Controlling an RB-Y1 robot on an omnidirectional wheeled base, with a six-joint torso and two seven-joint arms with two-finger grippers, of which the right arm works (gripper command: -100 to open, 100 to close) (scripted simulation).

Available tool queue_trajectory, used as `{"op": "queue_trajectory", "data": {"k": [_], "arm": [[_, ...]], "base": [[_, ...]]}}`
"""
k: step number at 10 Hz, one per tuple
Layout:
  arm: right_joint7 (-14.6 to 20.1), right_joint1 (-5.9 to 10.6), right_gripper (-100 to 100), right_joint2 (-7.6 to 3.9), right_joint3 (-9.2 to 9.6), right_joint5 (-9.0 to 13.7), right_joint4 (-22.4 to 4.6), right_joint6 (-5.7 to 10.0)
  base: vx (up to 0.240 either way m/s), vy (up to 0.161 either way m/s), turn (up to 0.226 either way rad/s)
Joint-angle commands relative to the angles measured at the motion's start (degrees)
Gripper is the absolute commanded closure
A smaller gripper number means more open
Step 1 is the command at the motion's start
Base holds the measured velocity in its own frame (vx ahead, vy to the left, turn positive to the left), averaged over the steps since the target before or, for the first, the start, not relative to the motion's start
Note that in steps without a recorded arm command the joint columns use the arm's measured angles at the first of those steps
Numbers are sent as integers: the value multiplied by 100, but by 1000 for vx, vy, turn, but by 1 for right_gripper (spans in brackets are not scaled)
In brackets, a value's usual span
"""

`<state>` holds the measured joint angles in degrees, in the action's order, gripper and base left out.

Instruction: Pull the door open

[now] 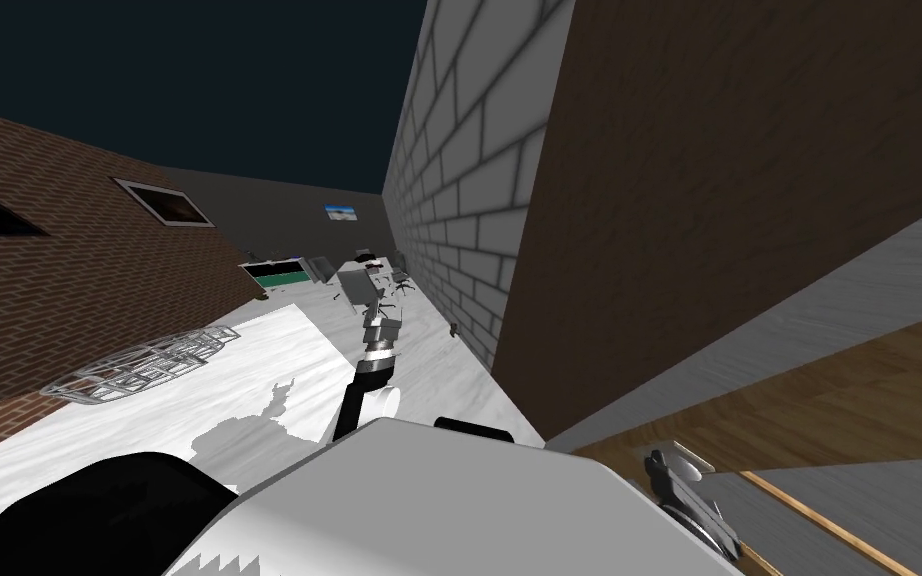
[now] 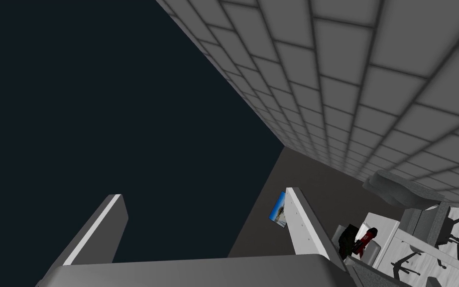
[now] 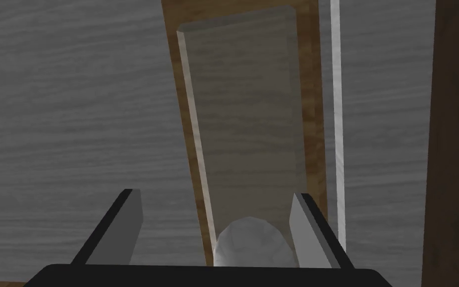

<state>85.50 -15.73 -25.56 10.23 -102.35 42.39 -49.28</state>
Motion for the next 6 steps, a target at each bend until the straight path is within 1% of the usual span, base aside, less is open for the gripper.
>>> {"op": "queue_trajectory", "data": {"k": [1, 2, 3, 4, 6], "arm": [[-52, -29, 100, 20, -57, 272, -79, 241], [-55, 3, 100, 41, -93, 442, -87, 428], [-55, 3, 100, 41, -93, 604, -87, 510], [-104, -46, -100, 23, -58, 308, -13, 266], [-104, -73, -100, 2, -10, 26, 2, 30]], "base": [[-38, 3, -29], [-62, -13, -50], [-54, -19, -22], [-45, 16, -1], [-67, 76, -3]]}}
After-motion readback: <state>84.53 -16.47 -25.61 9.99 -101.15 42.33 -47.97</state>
